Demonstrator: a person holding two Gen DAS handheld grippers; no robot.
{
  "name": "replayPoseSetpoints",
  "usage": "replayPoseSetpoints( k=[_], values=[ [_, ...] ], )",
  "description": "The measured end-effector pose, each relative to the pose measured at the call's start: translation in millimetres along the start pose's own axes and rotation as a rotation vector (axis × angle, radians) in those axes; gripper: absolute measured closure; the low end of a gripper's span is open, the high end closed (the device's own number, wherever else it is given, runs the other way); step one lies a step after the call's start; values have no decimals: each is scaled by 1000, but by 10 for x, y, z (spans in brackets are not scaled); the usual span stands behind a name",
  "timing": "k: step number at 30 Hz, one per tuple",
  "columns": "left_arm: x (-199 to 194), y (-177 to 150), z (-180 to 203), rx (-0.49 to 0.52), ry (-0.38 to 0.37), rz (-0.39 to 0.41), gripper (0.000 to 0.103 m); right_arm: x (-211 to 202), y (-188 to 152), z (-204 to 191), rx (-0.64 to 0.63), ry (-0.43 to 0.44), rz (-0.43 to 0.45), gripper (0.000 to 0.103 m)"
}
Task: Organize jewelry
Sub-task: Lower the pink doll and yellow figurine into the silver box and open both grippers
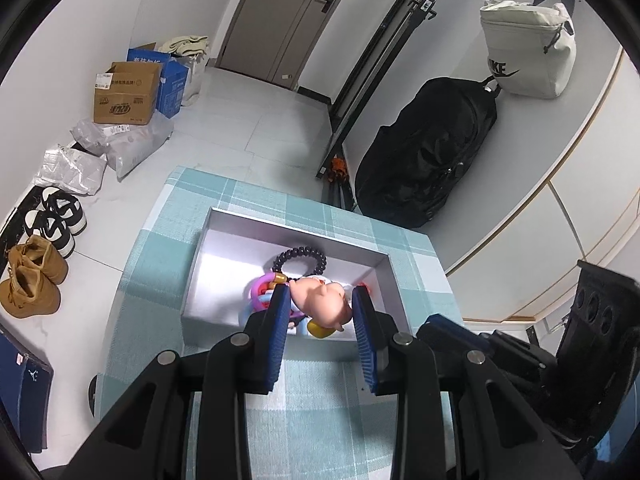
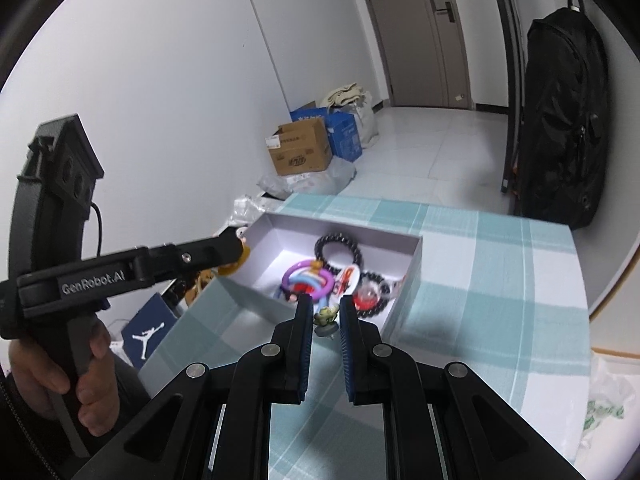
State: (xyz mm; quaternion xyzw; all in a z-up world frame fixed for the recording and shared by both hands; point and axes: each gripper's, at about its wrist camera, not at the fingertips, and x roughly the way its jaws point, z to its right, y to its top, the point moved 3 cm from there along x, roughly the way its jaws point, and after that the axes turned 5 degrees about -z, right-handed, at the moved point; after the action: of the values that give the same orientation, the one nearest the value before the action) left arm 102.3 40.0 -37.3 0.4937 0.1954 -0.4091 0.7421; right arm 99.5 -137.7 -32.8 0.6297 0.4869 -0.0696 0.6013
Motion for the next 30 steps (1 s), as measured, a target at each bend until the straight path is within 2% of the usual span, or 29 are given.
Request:
replayPoseSetpoints(
  k=[16,30],
  values=[
    [353,171,-22,3,20,-80,77,322,342,241,46,93,-16,91],
    [506,186,12,15,28,-133,77,491,363,415,100,154,-28,91]
  ],
)
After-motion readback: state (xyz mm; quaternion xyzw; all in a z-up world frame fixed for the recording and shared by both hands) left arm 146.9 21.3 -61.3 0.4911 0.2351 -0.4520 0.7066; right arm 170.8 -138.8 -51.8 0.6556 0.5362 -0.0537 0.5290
